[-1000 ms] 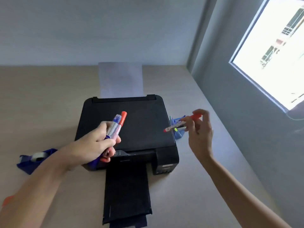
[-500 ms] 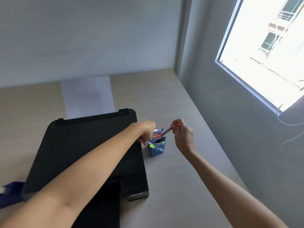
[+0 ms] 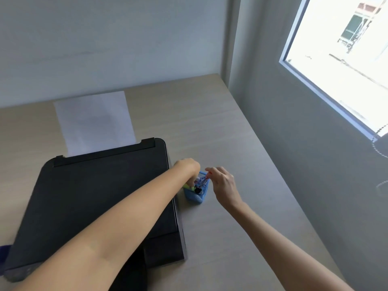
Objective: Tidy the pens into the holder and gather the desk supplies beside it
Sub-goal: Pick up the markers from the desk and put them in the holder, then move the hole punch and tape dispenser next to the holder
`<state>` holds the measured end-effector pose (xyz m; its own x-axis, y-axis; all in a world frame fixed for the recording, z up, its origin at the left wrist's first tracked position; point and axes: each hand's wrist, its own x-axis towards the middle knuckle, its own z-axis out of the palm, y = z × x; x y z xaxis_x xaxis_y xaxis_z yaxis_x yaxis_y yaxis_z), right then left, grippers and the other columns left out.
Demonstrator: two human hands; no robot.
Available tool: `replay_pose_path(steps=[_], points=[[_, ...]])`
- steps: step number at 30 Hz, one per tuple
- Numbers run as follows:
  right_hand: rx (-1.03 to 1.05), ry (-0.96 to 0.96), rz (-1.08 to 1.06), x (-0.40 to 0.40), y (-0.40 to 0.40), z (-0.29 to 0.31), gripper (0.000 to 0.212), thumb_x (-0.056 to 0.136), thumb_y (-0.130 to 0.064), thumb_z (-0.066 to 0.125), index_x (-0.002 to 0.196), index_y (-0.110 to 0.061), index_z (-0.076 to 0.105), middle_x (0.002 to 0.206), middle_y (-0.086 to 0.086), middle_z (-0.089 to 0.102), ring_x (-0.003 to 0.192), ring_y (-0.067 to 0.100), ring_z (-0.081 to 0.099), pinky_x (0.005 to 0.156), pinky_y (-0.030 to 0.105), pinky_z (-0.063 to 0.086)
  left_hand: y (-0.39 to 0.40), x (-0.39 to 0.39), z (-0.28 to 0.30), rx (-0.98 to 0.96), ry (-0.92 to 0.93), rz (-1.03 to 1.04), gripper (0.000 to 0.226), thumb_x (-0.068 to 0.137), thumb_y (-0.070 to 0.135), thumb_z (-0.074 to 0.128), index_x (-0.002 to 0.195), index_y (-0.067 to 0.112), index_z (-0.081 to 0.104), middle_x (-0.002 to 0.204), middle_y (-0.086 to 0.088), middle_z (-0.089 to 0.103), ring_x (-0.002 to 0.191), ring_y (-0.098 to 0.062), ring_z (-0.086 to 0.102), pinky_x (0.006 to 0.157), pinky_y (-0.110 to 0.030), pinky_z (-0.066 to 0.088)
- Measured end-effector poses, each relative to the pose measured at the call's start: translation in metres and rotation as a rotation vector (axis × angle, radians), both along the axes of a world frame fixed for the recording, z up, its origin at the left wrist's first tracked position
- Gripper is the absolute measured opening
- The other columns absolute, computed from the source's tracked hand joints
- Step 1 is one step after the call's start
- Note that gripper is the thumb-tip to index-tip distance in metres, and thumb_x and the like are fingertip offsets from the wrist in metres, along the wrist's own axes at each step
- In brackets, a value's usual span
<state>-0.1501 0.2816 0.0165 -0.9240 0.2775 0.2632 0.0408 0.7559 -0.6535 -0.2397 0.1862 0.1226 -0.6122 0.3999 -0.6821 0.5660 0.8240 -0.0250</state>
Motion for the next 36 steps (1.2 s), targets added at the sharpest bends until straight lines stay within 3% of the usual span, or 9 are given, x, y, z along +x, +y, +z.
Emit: replay_pose_path(steps=[2, 4, 6, 9, 12, 14, 22, 26, 36], points=[[-0.031, 0.029, -0.018, 0.004, 0.0, -0.003, 0.027, 0.088, -0.001, 0.058, 0.112, -0.011, 0.066, 0.115, 0.02, 0.059, 0.083, 0.026, 0.065, 0.071, 0.031, 0.053, -0.003, -0.01, 0.001, 0.096, -0.064, 0.107, 0.038, 0.086, 0.019, 0.071, 0.115, -0.004, 0.062, 0.075, -0.01, 0.062, 0.067, -0.028, 0.062, 0.069, -0.034, 0.057], [-0.067, 0.02, -0.046, 0.006, 0.001, -0.003, 0.032, 0.091, -0.002, 0.055, 0.119, -0.015, 0.063, 0.124, 0.021, 0.056, 0.089, 0.027, 0.065, 0.075, 0.034, 0.056, -0.008, -0.019, 0.003, 0.178, -0.114, 0.206, 0.033, 0.087, 0.016, 0.071, 0.112, -0.005, 0.065, 0.09, -0.018, 0.069, 0.07, -0.032, 0.069, 0.07, -0.036, 0.061], [-0.136, -0.032, -0.048, 0.006, 0.001, -0.002, 0.036, 0.093, -0.002, 0.051, 0.124, -0.016, 0.061, 0.119, 0.018, 0.061, 0.089, 0.023, 0.065, 0.077, 0.037, 0.058, -0.013, -0.022, 0.0, 0.218, -0.127, 0.271, 0.024, 0.089, 0.004, 0.066, 0.111, -0.006, 0.065, 0.1, -0.022, 0.069, 0.074, -0.034, 0.073, 0.075, -0.039, 0.063], [-0.252, -0.157, -0.062, 0.002, -0.002, 0.002, 0.038, 0.093, 0.0, 0.049, 0.126, -0.016, 0.059, 0.109, 0.017, 0.068, 0.088, 0.025, 0.069, 0.078, 0.029, 0.057, -0.018, -0.018, -0.013, 0.225, -0.106, 0.327, 0.024, 0.093, 0.002, 0.06, 0.115, -0.004, 0.064, 0.092, -0.017, 0.072, 0.047, -0.015, 0.065, 0.071, -0.031, 0.063], [-0.294, -0.246, -0.063, -0.005, -0.005, 0.007, 0.036, 0.095, -0.004, 0.047, 0.127, -0.016, 0.058, 0.112, 0.019, 0.069, 0.087, 0.025, 0.069, 0.078, 0.02, 0.051, -0.016, -0.013, -0.022, 0.315, -0.066, 0.385, 0.023, 0.092, 0.006, 0.064, 0.112, -0.004, 0.065, 0.087, -0.018, 0.073, 0.067, -0.022, 0.072, 0.085, -0.037, 0.061], [-0.273, -0.274, -0.035, -0.012, -0.005, 0.009, 0.036, 0.095, -0.004, 0.045, 0.127, -0.016, 0.058, 0.115, 0.02, 0.067, 0.089, 0.027, 0.066, 0.086, 0.027, 0.054, -0.016, -0.009, -0.022, 0.37, -0.05, 0.387, 0.022, 0.089, 0.007, 0.068, 0.107, -0.005, 0.067, 0.092, -0.021, 0.076, 0.082, -0.027, 0.075, 0.085, -0.04, 0.061], [-0.208, -0.398, 0.048, -0.031, 0.002, 0.034, 0.051, 0.087, 0.001, 0.045, 0.133, -0.02, 0.051, 0.113, 0.023, 0.067, 0.075, 0.02, 0.053, 0.087, 0.035, 0.053, -0.04, -0.007, -0.003, 0.497, 0.007, 0.365, 0.021, 0.085, 0.005, 0.072, 0.103, -0.006, 0.07, 0.085, -0.019, 0.073, 0.09, -0.032, 0.074, 0.086, -0.04, 0.06], [-0.077, -0.472, 0.003, -0.027, -0.004, 0.048, 0.045, 0.091, -0.003, 0.05, 0.134, -0.016, 0.049, 0.127, 0.017, 0.061, 0.11, 0.032, 0.056, 0.099, 0.038, 0.045, -0.059, -0.006, 0.016, 0.653, 0.125, 0.353, 0.026, 0.084, 0.004, 0.072, 0.109, -0.003, 0.07, 0.107, -0.019, 0.073, 0.097, -0.03, 0.071, 0.091, -0.037, 0.057], [-0.045, -0.207, 0.092, -0.048, -0.117, 0.152, 0.028, 0.09, -0.01, 0.049, 0.114, -0.011, 0.063, 0.106, 0.018, 0.071, 0.102, 0.034, 0.062, 0.081, 0.031, 0.042, -0.206, 0.015, 0.079, 1.006, 0.303, 0.529, 0.031, 0.088, 0.015, 0.069, 0.117, 0.005, 0.068, 0.113, -0.012, 0.071, 0.104, -0.023, 0.066, 0.094, -0.028, 0.05]])
